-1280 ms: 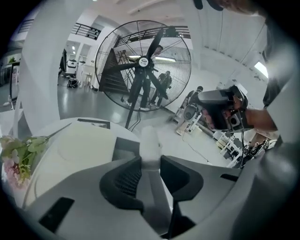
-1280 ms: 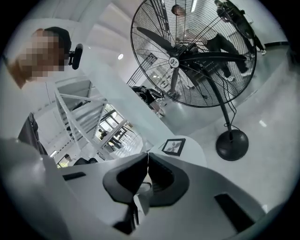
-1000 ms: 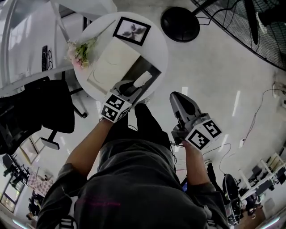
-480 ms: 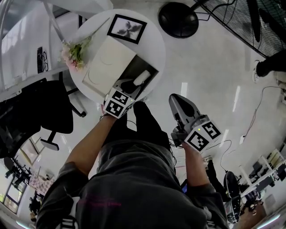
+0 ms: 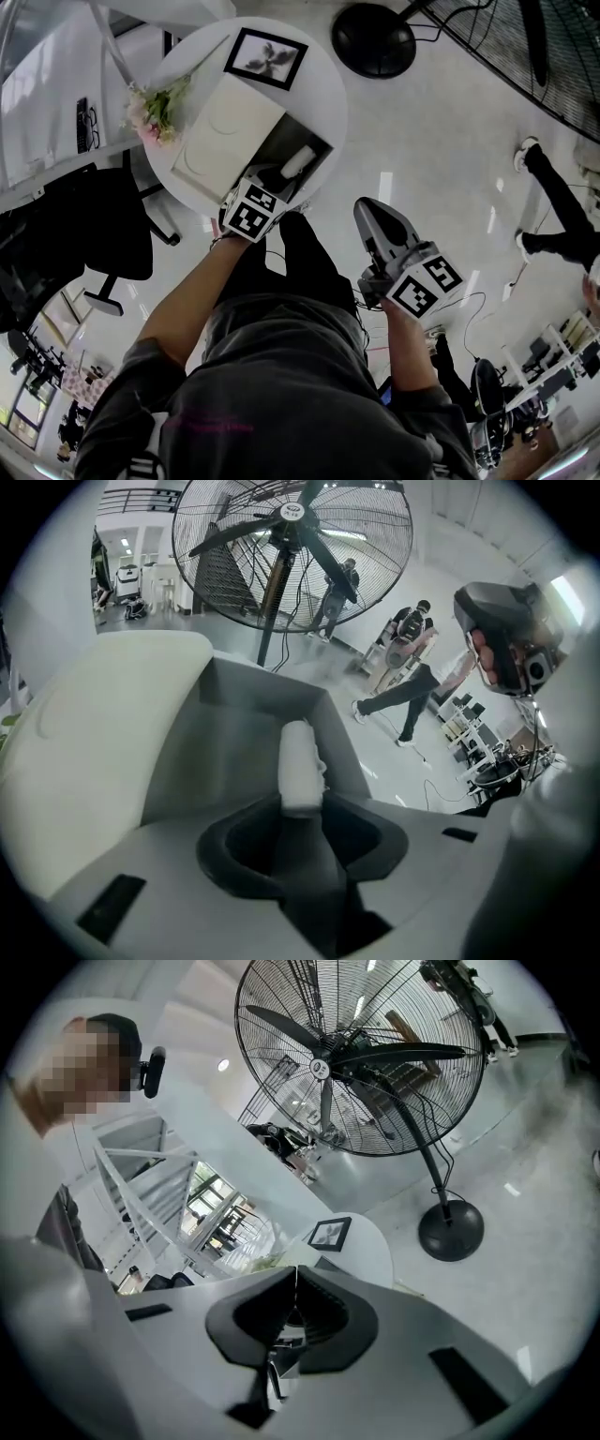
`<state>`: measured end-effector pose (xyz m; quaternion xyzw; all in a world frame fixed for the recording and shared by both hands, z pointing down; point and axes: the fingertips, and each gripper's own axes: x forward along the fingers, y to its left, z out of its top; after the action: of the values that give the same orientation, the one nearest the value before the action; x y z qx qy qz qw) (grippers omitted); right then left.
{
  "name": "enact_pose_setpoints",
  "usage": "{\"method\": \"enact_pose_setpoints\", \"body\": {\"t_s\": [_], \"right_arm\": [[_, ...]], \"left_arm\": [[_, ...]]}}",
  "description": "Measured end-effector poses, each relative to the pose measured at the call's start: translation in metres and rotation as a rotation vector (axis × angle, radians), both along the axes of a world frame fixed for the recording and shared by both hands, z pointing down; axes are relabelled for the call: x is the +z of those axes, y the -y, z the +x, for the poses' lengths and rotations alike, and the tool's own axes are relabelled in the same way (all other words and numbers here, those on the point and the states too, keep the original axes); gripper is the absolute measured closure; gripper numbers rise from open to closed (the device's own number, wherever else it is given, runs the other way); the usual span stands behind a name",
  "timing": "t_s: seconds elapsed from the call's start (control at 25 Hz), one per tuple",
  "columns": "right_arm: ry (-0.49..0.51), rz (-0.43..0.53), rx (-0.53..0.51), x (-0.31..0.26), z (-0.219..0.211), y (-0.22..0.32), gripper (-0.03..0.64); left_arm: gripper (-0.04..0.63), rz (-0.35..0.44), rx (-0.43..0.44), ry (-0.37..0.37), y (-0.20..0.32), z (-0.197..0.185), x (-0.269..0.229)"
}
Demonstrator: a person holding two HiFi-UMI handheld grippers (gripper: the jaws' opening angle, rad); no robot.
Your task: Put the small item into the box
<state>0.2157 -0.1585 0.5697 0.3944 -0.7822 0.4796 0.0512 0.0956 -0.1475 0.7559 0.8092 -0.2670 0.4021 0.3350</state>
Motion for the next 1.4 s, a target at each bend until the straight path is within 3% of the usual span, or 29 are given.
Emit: {"method": "enact_pose_setpoints", "body": {"t_s": [0.4,0.88,1.4], "right_arm": [[0.002,0.037,0.009,-0.015,-0.007,-0.001,0.594],[-0.009,0.167,0.035,-0.069,-0.039,0.001,0.594],[-0.036,0.286,0.069,-0.13,-0.088,-0.006,0.594]], "left_arm": [[0.411,0.042,-0.015,-0.059,0.0,-0.004,-0.034],[0.45,0.315,-0.05,-0.215,0.035,-0.032,-0.17],[0.526,0.506,-0.043,-0.337,0.036,-0.094,-0.287]]}}
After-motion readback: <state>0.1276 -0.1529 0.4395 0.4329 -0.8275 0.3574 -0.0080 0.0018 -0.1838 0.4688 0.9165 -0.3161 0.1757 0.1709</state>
